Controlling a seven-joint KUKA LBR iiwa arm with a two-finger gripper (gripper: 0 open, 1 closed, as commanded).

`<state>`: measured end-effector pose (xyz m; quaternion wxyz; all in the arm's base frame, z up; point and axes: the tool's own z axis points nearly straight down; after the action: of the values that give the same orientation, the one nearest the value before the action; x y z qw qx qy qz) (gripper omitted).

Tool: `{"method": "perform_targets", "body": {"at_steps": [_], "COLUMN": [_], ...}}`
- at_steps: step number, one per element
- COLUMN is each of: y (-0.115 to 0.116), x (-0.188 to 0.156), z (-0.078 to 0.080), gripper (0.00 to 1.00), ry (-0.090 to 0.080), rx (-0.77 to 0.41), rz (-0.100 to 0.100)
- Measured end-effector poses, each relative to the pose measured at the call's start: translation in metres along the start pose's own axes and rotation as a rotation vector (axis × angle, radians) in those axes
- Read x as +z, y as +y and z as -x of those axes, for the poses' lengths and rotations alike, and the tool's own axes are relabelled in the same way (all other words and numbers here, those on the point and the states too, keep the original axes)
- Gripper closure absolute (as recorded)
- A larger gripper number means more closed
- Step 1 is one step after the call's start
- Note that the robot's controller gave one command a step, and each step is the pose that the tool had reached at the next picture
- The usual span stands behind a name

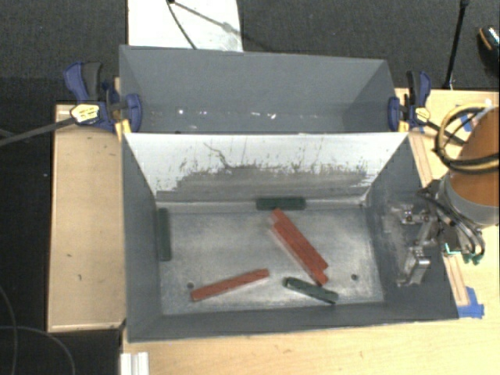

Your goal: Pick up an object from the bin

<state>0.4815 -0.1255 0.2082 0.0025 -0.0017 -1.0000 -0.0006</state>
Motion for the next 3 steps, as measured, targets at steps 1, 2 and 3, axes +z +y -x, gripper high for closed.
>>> {"method": "perform_targets", "body": {"at_steps": [1,2,3], "y": [0.035,0.096,0.117], "x": [0.077,0.141,0.138], "z": [-0.004,0.006,0.007], "gripper": [0.00,0.00,0.00], "ry": [0.001,-0.004,-0.008], "rx": [-0.027,-0.080,0.093], "rz": [0.002,0.001,0.000]}}
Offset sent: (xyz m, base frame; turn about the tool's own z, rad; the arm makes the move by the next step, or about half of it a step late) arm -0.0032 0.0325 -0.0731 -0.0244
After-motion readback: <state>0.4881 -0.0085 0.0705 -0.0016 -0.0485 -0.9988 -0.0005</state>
